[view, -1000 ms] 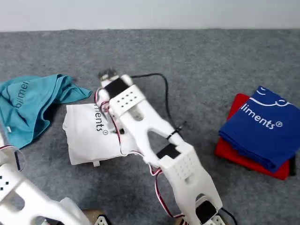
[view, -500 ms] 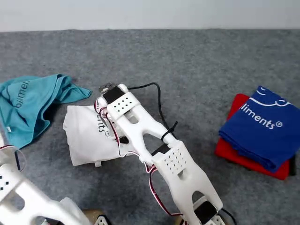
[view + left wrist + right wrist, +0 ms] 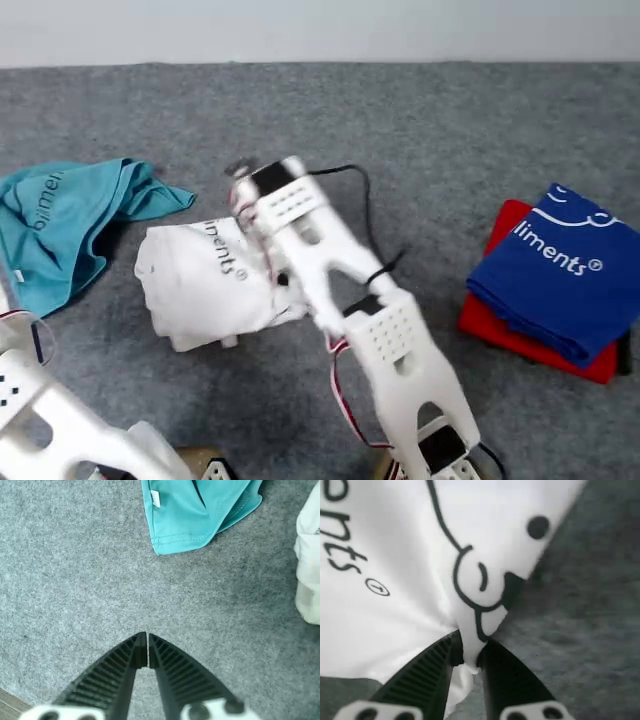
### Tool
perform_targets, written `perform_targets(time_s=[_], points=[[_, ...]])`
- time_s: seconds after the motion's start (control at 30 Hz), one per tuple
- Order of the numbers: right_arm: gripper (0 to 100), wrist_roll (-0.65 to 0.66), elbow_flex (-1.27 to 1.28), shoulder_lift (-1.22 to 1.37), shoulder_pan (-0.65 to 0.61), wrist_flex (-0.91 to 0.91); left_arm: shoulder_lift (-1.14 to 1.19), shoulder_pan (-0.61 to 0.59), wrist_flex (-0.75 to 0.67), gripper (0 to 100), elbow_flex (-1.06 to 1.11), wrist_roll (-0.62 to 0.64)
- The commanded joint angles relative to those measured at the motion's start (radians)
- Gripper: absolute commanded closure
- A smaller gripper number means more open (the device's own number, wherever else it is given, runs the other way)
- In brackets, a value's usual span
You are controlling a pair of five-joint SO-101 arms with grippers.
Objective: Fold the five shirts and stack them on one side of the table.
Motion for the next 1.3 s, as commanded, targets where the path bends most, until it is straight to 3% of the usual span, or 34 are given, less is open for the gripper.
perform_targets(time_s=[0.0,0.3,0.4,0.47,0.67,0.73,0.87,0.93,1.13,1.27], points=[[98.9,0.204,-0.018,-0.111,0.139,0.038,-0.031,0.011,-0.015,98,-0.012,0.003],[98.9,1.045,-0.026,-0.061,0.375,0.025,-0.031,0.109,-0.014,98,-0.012,0.006],[98.9,1.218,-0.066,-0.064,0.420,-0.054,-0.031,0.146,-0.014,98,-0.013,0.006],[98.9,1.255,-0.115,-0.056,0.433,-0.128,-0.031,0.152,-0.014,98,-0.013,0.006],[98.7,1.243,-0.157,0.008,0.380,-0.208,-0.031,0.152,-0.014,98,-0.008,0.006],[96.5,1.137,-0.160,0.013,0.357,-0.205,-0.031,0.152,-0.015,98,-0.008,0.006],[76.3,0.855,-0.207,-0.016,0.334,-0.116,-0.031,0.149,-0.012,98,-0.008,0.006],[73.4,0.710,-0.255,-0.031,0.317,-0.041,-0.031,0.149,-0.012,98,-0.008,0.006],[84.6,0.402,-0.319,-0.084,0.286,0.041,-0.031,0.150,-0.014,98,-0.008,0.006],[99.7,0.361,-0.235,-0.157,0.262,0.041,-0.031,0.150,-0.015,98,-0.008,0.006]])
